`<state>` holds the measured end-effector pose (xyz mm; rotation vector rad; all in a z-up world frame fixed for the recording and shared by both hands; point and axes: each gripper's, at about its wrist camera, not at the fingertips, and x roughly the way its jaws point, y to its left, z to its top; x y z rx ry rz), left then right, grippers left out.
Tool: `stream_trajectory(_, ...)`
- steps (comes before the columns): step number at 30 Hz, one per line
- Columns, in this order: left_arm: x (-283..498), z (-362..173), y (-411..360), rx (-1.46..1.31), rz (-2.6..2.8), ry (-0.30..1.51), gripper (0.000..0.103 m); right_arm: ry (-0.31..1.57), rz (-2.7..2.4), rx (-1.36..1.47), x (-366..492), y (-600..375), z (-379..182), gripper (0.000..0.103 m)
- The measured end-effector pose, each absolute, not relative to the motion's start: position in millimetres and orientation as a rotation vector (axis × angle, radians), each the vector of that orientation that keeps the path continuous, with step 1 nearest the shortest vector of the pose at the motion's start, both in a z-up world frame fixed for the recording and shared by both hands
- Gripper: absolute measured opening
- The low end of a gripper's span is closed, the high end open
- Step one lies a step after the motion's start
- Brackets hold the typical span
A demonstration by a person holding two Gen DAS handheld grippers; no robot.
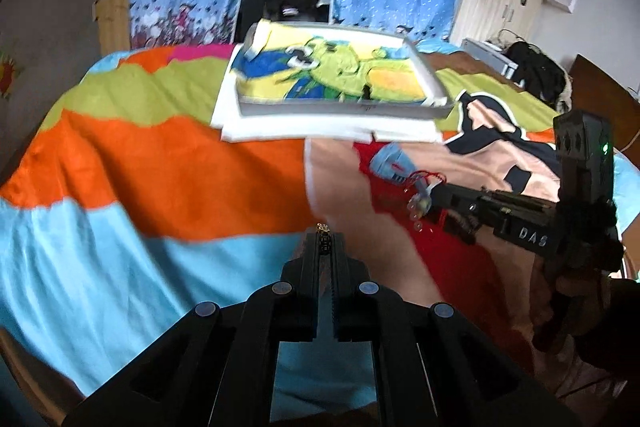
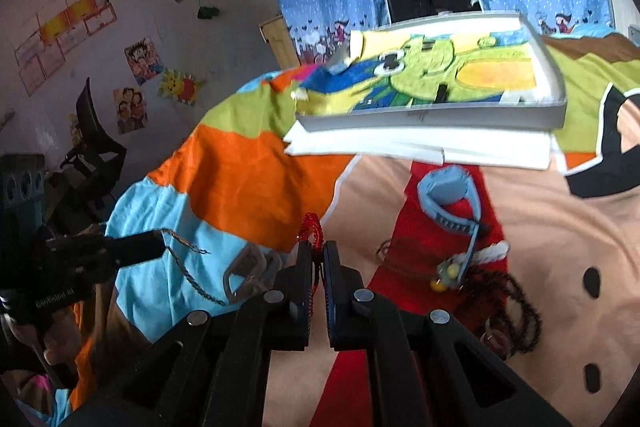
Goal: Organize jewelry
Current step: 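Lower the gold chain and red cord into the white tray and open both grippers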
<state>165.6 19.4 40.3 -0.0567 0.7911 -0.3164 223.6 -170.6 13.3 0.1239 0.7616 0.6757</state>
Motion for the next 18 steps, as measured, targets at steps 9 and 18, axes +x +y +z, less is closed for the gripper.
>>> stream_trajectory(9,240,88,0,-0.017,-0.379,0.706,0.003,0.664,0.645,0.159,270,-191,51,0.006)
stream_trajectory(18,339,116,-24,-0.029,-0.413,0.586,0.003,0.585,0.545,0.15,354,-216,74,0.006)
